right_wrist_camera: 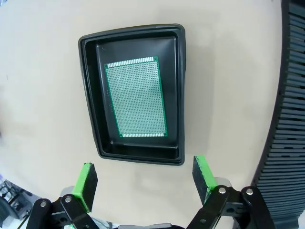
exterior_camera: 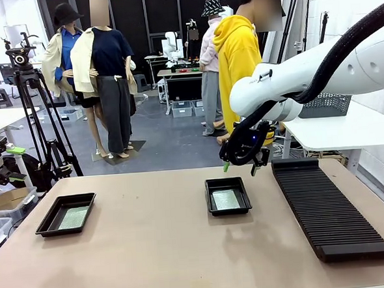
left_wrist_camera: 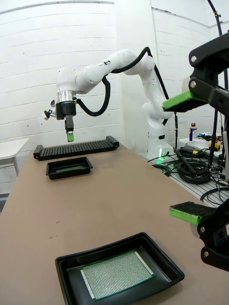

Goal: Inspect and transfer BCBs to ESD trays.
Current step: Pick up the ESD tray and place it on the left side of the table.

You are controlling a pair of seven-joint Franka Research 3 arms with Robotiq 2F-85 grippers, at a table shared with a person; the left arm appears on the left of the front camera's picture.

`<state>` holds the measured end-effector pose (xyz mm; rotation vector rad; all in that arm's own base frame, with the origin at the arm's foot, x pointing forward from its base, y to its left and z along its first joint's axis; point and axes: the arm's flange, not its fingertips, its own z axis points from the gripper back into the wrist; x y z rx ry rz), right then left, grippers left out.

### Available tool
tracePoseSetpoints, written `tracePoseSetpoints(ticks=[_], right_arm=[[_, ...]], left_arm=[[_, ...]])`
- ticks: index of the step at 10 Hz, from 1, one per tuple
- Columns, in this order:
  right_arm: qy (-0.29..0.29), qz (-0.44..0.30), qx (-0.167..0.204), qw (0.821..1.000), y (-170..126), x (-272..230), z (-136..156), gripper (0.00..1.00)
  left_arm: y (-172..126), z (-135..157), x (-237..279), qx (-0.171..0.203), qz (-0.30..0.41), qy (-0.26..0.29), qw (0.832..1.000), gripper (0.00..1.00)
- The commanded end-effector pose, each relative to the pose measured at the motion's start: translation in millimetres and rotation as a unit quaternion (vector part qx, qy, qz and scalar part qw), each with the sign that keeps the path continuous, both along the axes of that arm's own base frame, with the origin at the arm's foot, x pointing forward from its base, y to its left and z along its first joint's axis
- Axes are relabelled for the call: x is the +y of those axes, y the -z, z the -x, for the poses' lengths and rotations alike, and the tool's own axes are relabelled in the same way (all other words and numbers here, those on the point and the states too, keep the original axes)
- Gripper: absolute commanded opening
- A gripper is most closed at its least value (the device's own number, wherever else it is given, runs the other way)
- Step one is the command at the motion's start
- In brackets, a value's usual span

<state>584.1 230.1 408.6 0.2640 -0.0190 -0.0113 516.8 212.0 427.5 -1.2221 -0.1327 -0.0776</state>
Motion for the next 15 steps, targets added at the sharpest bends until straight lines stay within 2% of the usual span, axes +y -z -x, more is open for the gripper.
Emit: tracePoseSetpoints(ticks=[1, 3, 4, 7, 9, 11, 15], right_arm=[[0.004, -0.007, -0.003, 1.000, -1, 1, 0, 1.00], [0.004, -0.007, -0.003, 1.000, -1, 1, 0, 1.00], [0.000, 0.000, 0.000, 1.000, 0, 0, 0, 1.00], [0.002, -0.045, -0.014, 0.999, -21, -49, 14, 1.00], [0.006, -0.068, -0.043, 0.997, -45, -88, 31, 1.00], [0.004, -0.115, -0.057, 0.992, -65, -138, 41, 1.00], [0.026, -0.255, -0.035, 0.966, -70, -229, 45, 1.00]], left_arm=[[-2, 1, -1, 0.008, -0.006, 0.000, 1.000, 1.00], [0, 0, 0, 0.000, 0.000, 0.000, 1.000, 1.00], [-4, -1, -25, -0.001, 0.013, 0.013, 1.000, 1.00], [-20, 2, -88, -0.020, -0.016, 0.004, 1.000, 1.00], [-22, -2, -127, -0.011, -0.029, 0.000, 1.000, 1.00], [-26, -10, -162, -0.010, -0.049, -0.005, 0.999, 1.00], [-41, -22, -234, 0.007, -0.096, 0.006, 0.995, 1.00]])
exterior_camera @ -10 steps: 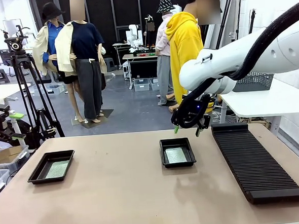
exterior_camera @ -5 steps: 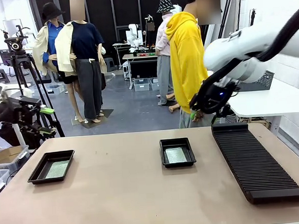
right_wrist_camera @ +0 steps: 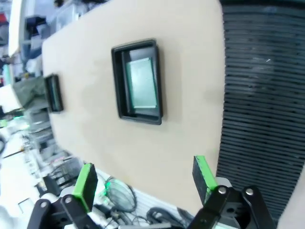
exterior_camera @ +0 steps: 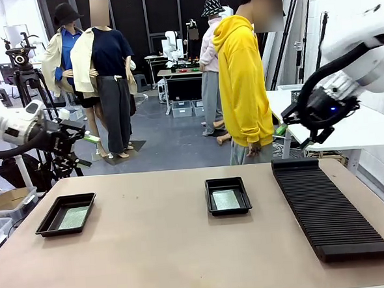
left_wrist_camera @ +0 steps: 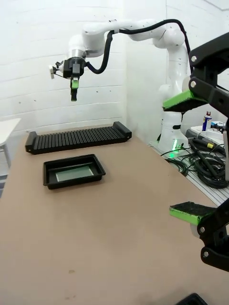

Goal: Inspect and transfer BCBs to ESD trays.
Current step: Pick up the ESD tray and place it on the left side of the table.

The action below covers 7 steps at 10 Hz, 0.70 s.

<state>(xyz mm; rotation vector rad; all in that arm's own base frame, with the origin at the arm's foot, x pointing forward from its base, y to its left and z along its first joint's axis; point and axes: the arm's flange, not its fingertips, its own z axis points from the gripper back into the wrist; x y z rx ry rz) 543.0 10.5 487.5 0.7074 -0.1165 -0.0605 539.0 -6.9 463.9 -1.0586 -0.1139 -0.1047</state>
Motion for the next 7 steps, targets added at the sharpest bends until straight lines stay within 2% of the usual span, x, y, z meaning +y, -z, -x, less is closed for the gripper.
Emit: tracePoseSetpoints(ticks=[1, 3, 7], right_arm=[[-0.007, -0.065, 0.014, 0.998, 10, -25, 7, 1.00], [-0.016, -0.110, 0.005, 0.994, 16, -52, 8, 1.00], [-0.010, -0.203, 0.003, 0.979, 37, -87, 12, 1.00]], left_arm=[[-9, -2, -34, 0.014, -0.023, 0.003, 1.000, 1.00], [-18, -6, -71, 0.028, -0.048, 0.017, 0.998, 1.00], [-26, -20, -159, 0.031, -0.131, 0.003, 0.991, 1.00]])
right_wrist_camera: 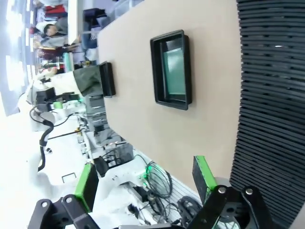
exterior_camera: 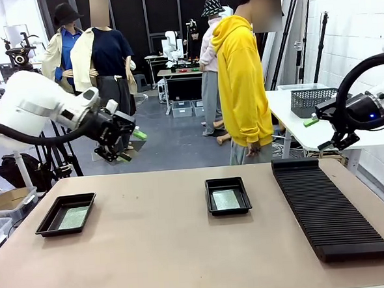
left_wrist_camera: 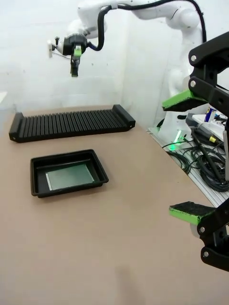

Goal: Inspect and transfer BCBs to ESD trays.
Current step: Pick up the ESD tray and place it on the left side of the table.

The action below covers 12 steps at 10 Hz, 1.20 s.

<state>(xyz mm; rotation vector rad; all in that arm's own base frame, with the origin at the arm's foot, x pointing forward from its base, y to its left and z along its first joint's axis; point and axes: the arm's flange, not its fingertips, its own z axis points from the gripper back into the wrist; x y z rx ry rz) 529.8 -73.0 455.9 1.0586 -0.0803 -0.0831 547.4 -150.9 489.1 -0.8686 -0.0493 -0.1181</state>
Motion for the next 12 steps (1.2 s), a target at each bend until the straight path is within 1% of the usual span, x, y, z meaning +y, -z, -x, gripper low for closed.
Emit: tracePoseSetpoints(ticks=[1, 2, 3, 6, 8, 9, 10, 11, 12], right_arm=[[-0.003, -0.051, -0.016, 0.999, 10, -11, 1, 1.00], [-0.005, -0.070, -0.017, 0.997, 14, -20, 2, 1.00], [-0.008, -0.082, -0.016, 0.996, 17, -28, 0, 1.00], [-0.034, -0.107, -0.026, 0.993, 24, -45, -4, 1.00], [-0.047, -0.110, -0.034, 0.992, 24, -44, -4, 1.00], [-0.053, -0.107, -0.041, 0.992, 24, -43, -7, 1.00], [-0.054, -0.104, -0.040, 0.992, 23, -40, -10, 1.00], [-0.042, -0.099, -0.025, 0.994, 25, -43, -1, 1.00], [-0.042, -0.099, -0.025, 0.994, 25, -43, -1, 1.00]], left_arm=[[-1, -17, -36, 0.013, -0.058, -0.007, 0.998, 1.00], [0, -21, -56, 0.020, -0.077, -0.011, 0.997, 1.00], [3, -23, -76, 0.024, -0.100, -0.004, 0.995, 1.00], [26, -36, -129, 0.030, -0.173, 0.002, 0.984, 1.00], [43, -40, -157, 0.039, -0.200, 0.003, 0.979, 1.00], [48, -39, -171, 0.037, -0.211, 0.006, 0.977, 1.00], [52, -38, -186, 0.033, -0.219, 0.008, 0.975, 1.00], [57, -36, -200, 0.025, -0.220, -0.006, 0.975, 1.00], [65, -34, -213, 0.018, -0.227, -0.022, 0.973, 1.00]])
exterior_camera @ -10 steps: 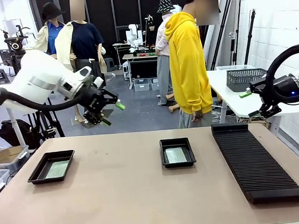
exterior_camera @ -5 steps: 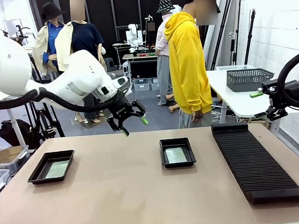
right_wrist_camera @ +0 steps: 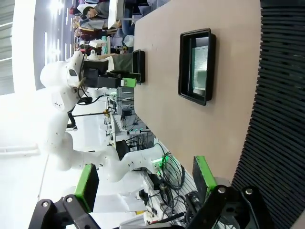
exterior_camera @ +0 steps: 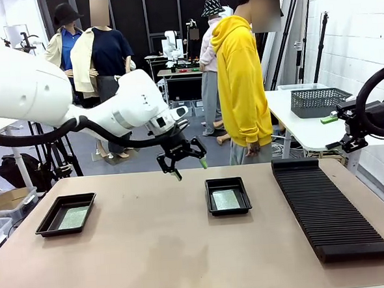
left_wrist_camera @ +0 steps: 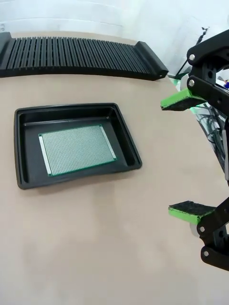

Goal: Inspect and transfer BCBs to ESD trays.
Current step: Pick up the ESD tray and place it on the left side of the table.

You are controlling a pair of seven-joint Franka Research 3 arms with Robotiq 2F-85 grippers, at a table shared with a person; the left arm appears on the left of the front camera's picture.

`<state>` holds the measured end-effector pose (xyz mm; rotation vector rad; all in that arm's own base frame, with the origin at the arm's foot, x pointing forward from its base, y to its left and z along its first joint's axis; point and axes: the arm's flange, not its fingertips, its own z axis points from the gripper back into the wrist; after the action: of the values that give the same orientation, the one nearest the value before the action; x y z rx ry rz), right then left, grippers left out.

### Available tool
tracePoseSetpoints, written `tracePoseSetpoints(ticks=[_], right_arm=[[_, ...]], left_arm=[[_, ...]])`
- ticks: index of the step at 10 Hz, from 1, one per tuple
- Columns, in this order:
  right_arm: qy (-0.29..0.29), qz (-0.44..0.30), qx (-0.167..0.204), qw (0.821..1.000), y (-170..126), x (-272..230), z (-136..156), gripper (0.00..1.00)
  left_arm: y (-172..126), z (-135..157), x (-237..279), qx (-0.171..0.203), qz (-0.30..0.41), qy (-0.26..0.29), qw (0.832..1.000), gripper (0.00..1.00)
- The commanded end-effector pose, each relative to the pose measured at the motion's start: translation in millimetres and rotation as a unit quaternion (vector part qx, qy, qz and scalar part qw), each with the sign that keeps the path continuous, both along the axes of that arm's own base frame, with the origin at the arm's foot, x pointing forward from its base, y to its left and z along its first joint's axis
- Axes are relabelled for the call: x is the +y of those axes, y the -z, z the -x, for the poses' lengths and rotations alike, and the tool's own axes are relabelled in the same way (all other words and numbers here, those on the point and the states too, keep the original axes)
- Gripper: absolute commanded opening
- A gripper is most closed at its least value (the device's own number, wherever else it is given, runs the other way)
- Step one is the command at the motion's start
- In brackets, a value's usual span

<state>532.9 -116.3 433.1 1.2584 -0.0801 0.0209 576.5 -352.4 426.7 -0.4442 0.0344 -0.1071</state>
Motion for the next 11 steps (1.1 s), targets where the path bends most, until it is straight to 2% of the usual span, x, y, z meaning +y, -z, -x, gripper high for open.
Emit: tracePoseSetpoints(ticks=[1, 3, 4, 6, 11], right_arm=[[0.002, -0.001, 0.004, 1.000, 2, 0, 2, 1.00], [0.002, -0.001, 0.004, 1.000, 2, 0, 2, 1.00], [0.002, -0.001, 0.004, 1.000, 2, 0, 2, 1.00], [0.002, -0.001, 0.004, 1.000, 2, 0, 2, 1.00], [0.002, -0.001, 0.004, 1.000, 2, 0, 2, 1.00]], left_arm=[[9, -4, -19, -0.022, -0.019, -0.033, 0.999, 1.00], [24, -10, -29, -0.036, -0.013, -0.062, 0.997, 1.00], [34, -12, -32, -0.055, -0.010, -0.087, 0.995, 1.00], [46, -20, -33, -0.073, -0.003, -0.096, 0.993, 1.00], [85, -32, -37, -0.069, -0.018, -0.122, 0.990, 1.00]])
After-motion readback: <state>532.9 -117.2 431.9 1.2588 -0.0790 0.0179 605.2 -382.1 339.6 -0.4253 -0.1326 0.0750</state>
